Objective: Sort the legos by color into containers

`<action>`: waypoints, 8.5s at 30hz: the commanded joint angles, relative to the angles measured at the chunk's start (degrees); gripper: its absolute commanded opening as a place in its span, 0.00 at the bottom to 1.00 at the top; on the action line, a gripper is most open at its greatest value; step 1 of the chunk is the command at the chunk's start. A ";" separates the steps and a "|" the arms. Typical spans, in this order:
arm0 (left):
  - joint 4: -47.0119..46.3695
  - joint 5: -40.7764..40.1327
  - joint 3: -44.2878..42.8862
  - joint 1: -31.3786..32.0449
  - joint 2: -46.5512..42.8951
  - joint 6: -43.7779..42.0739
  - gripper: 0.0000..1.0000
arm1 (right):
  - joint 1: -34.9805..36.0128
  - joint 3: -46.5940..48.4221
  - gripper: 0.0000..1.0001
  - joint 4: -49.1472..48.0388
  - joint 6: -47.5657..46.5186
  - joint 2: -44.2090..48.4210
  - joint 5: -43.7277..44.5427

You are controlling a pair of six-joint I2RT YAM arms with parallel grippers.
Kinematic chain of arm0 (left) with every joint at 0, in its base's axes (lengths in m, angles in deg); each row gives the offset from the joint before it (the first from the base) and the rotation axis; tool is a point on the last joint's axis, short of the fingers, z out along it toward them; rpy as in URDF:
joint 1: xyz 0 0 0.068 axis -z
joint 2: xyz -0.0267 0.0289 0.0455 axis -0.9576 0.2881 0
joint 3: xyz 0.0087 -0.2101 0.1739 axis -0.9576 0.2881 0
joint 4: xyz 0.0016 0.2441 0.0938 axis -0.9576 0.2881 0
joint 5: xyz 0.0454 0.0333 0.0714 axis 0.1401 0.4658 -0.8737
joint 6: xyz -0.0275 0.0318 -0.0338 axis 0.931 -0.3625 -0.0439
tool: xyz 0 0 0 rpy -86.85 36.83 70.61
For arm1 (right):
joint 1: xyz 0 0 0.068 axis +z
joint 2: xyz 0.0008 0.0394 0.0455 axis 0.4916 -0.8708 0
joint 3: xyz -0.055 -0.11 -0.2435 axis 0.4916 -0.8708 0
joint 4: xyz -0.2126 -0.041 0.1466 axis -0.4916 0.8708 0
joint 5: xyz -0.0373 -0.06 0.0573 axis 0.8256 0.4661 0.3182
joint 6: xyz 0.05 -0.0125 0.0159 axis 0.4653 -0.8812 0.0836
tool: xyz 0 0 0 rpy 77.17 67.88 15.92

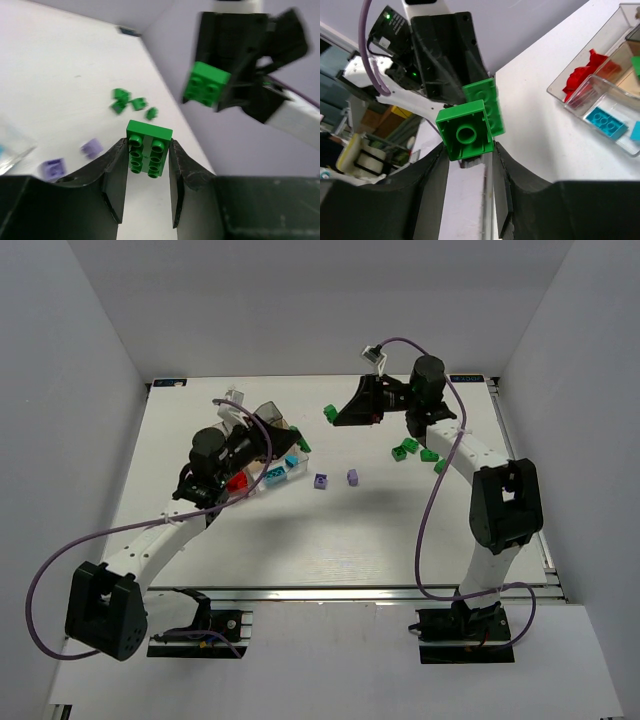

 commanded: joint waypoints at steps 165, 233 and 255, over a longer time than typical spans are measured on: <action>41.58 -11.10 3.44 -6.97 -28.19 -4.13 0.67 | 19.36 44.28 0.00 33.67 -64.15 -33.45 44.26; 34.64 -0.90 -38.04 15.44 38.60 -16.78 0.71 | -20.98 11.23 0.73 76.20 -86.74 -14.65 65.80; 32.96 -16.60 -21.09 14.30 12.17 -15.38 0.72 | -4.24 28.97 0.00 75.96 -87.90 -14.29 29.51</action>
